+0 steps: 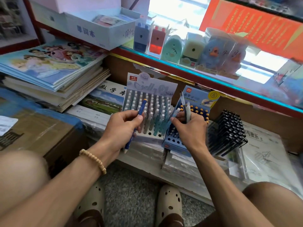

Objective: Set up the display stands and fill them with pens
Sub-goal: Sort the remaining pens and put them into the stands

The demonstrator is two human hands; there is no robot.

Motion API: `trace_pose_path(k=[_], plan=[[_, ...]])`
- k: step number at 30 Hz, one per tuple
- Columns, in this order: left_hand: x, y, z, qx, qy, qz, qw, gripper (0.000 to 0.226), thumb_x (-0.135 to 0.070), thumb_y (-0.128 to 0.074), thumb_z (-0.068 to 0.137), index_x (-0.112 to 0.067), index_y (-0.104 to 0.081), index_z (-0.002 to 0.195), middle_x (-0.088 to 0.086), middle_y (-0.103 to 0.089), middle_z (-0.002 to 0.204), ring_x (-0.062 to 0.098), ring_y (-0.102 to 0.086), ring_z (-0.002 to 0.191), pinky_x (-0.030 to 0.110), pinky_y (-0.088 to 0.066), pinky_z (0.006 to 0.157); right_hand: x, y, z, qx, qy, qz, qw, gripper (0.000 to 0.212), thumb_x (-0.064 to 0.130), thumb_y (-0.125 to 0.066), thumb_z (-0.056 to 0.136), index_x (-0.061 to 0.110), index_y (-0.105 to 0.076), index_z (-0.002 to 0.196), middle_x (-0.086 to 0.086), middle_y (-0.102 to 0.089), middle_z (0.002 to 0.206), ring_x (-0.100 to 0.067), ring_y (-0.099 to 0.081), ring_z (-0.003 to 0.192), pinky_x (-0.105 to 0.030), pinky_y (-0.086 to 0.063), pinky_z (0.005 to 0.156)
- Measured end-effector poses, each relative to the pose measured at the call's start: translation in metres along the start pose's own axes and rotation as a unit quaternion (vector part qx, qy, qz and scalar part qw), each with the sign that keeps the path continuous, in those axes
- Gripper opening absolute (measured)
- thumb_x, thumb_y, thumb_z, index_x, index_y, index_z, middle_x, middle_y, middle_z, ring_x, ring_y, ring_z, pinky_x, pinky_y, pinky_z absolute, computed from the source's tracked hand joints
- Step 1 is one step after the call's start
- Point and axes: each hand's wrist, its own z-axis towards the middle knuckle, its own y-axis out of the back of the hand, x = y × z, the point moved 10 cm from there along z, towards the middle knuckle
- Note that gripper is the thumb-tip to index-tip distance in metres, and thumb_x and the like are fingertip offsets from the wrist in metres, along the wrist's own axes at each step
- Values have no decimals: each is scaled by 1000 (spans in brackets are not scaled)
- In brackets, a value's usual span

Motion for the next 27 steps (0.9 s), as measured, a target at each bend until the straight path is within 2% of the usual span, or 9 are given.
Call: trace_pose_path(k=[2,5,10,13,15,17,21,24,27], plan=[[-4,3,-1,-13,-13,-7,1000,15,-12,-62,95,-24,-70,98,-2,-68,94,7,-62,84,16,-48,67,3,1,-1,-7,6,-3,1000,15,21,-81,82,22,-66,80,11,-63,71,-2,-61,66,-25,-55,69],[-7,10,-2,-36,-22,-6,999,15,-10,-65,92,-25,-68,95,-3,-67,93,7,-63,87,16,-48,67,6,1,-1,-8,10,-1,1000,21,20,-82,82,27,-63,74,12,-63,70,-1,-60,64,-25,-56,68],[-6,14,-1,-42,-20,11,999,16,-13,-66,92,-19,-71,105,0,-69,97,9,-65,90,14,-47,63,11,-5,-5,2,23,-12,1000,30,17,-81,82,31,-59,68,13,-62,67,0,-59,62,-19,-51,62],[-6,13,-2,-41,-20,7,999,14,-13,-67,91,-22,-70,101,0,-69,96,11,-65,90,18,-49,65,8,-12,-7,17,24,-38,999,25,16,-80,83,27,-62,70,14,-62,66,2,-59,61,-16,-50,60],[-7,12,-3,-38,-21,4,999,13,-13,-67,91,-24,-69,98,0,-69,96,10,-65,89,19,-51,67,2,-16,-7,19,17,-49,998,22,17,-79,84,24,-63,71,14,-61,65,1,-58,61,-20,-52,62],[-8,11,-4,-34,-24,1,999,13,-13,-68,90,-24,-69,95,-1,-69,93,7,-65,85,16,-51,64,-6,-22,-8,25,8,-56,998,17,17,-78,85,20,-65,74,12,-61,65,-1,-59,61,-25,-55,65],[-9,9,-5,-27,-28,0,999,12,-10,-71,88,-22,-70,92,-1,-69,87,1,-63,73,9,-48,57,-12,-34,-10,37,4,-60,998,13,17,-76,87,16,-69,76,9,-64,64,-3,-60,59,-18,-50,57],[-8,7,-6,-19,-31,9,999,12,-11,-73,85,-19,-71,94,-1,-70,87,1,-65,73,9,-48,58,-14,-37,-9,50,-5,-59,997,12,18,-77,86,13,-70,77,7,-65,65,-6,-62,61,-27,-56,64],[-8,0,-7,-1,-35,22,999,11,-12,-72,86,-23,-70,89,-1,-72,84,-3,-66,70,11,-50,61,-12,-28,-10,36,-10,-45,998,16,27,-80,84,14,-71,81,6,-67,70,-7,-66,68,-28,-58,68]])
